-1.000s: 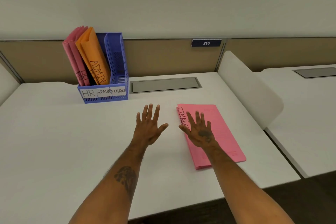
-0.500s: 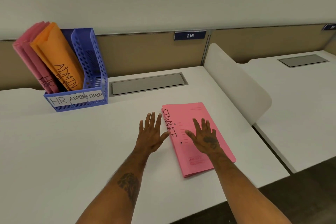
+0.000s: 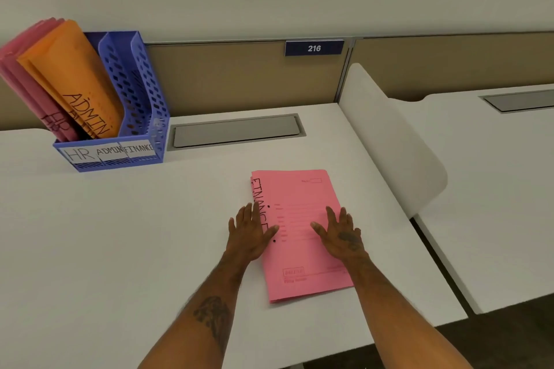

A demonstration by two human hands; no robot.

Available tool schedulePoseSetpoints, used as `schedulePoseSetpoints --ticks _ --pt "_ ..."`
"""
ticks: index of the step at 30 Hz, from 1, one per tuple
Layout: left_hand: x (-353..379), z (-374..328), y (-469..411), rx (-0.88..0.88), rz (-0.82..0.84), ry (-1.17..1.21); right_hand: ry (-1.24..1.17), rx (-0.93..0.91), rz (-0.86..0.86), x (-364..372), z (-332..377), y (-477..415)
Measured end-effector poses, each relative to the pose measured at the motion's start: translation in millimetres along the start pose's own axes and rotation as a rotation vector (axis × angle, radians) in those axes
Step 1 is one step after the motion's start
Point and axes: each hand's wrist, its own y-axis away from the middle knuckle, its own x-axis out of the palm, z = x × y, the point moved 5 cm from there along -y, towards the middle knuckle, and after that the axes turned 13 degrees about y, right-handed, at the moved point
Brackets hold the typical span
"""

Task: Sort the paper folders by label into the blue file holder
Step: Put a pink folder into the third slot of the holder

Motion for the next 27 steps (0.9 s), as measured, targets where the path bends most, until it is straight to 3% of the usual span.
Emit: schedulePoseSetpoints --ticks 8,14,27 --pt "9 -18 8 -0.166 -0.154 -0.003 -0.043 0.031 -0.073 1 -17 -12" --pt "9 -29 5 -0.290 -0.191 0.323 -0.187 0.078 -0.118 -4 -22 -15" --pt "-10 -59 14 -0.239 -0.250 0.920 -0.442 0.182 -0.182 -27 -29 -15"
